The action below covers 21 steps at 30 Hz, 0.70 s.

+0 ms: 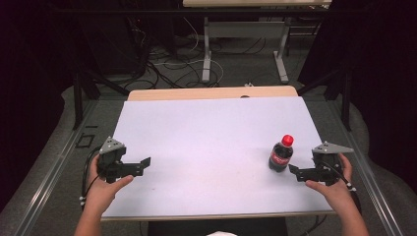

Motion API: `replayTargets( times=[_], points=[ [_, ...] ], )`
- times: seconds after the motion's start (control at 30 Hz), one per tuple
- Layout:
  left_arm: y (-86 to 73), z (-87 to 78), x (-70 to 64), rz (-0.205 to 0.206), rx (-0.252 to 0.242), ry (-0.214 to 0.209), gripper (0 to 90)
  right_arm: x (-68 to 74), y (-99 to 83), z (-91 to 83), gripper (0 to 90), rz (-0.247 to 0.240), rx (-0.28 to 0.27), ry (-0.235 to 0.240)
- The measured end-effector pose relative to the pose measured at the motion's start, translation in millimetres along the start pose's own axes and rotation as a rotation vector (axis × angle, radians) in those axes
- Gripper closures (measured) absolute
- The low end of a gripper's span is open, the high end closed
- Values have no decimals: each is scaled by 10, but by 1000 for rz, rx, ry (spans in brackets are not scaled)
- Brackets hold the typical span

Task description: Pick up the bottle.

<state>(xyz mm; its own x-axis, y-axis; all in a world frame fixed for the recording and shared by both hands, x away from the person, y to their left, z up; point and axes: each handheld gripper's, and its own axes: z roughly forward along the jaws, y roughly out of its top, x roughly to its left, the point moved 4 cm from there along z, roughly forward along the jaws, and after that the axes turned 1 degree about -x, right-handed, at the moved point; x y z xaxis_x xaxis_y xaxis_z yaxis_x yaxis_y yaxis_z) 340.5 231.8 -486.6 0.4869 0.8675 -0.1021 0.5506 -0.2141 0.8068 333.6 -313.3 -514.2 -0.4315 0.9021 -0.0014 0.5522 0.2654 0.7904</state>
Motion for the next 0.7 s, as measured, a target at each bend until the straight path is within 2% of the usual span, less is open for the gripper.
replayTargets(
  times=[0.07, 0.13, 0.27, 0.33, 0.37, 0.5, 0.7],
  points=[
    [15, -2, -25, -4, -11, -7, 5, 64, 43, -3, 0, -13, -18, 12],
    [44, -15, -84, -24, -15, -21, 4, 109, 80, -1, 1, -20, -17, 24],
    [57, -14, -137, -35, -25, -27, 4, 171, 136, 56, 6, -26, -19, 35],
    [61, -6, -150, -21, -25, -29, 4, 204, 167, 86, 11, -31, -13, 39],
    [58, -1, -165, -26, -17, -32, 4, 204, 167, 86, 11, -31, -13, 39],
    [40, 49, -189, -13, -9, -25, 4, 234, 255, 157, 29, -63, -5, 30],
    [14, 98, -223, -13, 19, -43, 4, 208, 299, 267, 100, -31, -7, 46]
  ],
)
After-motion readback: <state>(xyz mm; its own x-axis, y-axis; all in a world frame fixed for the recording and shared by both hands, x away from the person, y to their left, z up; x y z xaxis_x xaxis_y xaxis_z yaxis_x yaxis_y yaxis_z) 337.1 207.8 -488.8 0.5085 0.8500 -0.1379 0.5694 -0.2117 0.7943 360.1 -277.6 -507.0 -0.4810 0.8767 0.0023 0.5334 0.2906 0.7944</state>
